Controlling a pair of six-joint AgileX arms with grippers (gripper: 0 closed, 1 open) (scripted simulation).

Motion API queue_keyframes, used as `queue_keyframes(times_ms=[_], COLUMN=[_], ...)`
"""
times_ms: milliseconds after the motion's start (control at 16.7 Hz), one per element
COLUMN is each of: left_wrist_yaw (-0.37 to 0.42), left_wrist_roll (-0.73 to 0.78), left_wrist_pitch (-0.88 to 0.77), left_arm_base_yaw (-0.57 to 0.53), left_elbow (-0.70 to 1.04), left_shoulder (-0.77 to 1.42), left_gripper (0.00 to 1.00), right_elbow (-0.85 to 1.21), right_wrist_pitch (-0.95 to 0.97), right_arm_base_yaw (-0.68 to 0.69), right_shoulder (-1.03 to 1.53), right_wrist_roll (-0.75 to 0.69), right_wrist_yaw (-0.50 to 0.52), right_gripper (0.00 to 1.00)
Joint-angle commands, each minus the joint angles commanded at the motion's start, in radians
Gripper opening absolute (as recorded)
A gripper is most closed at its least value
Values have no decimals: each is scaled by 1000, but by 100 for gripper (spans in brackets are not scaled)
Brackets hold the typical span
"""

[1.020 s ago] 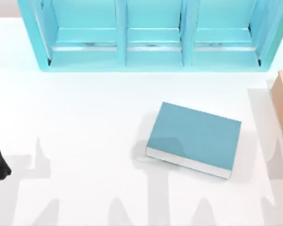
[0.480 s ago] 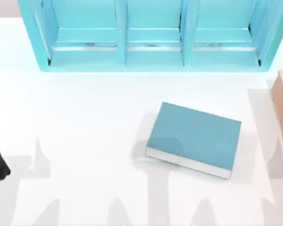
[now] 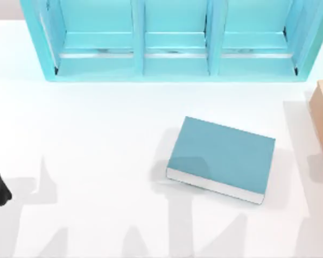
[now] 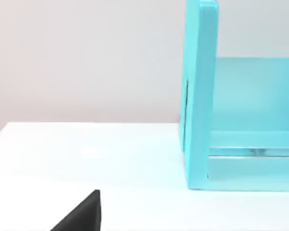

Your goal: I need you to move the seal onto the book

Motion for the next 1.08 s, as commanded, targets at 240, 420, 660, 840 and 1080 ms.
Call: queue_keyframes(times_ms=[240,420,660,840,1080], left_wrist_yaw=[0,0,0,0,0], left_wrist_roll=[0,0,0,0,0], left_wrist_pitch=[0,0,0,0,0], left_arm_base_yaw=[0,0,0,0,0], left_elbow=[0,0,0,0,0], left_shoulder=[0,0,0,0,0], left_gripper=[100,100,100,100,100], right_elbow=[311,525,785,928,1014], right_wrist_pitch=[-267,-459,-666,-771,-831], right_arm_base_yaw=[-61,-105,-154,-180,-195], right_shoulder=[439,718,1030,1190,1279], right_wrist_roll=[-55,-95,-144,-170,-183], right_wrist_yaw=[-2,-2,-1,1,2], right_gripper=[100,100,100,100,100])
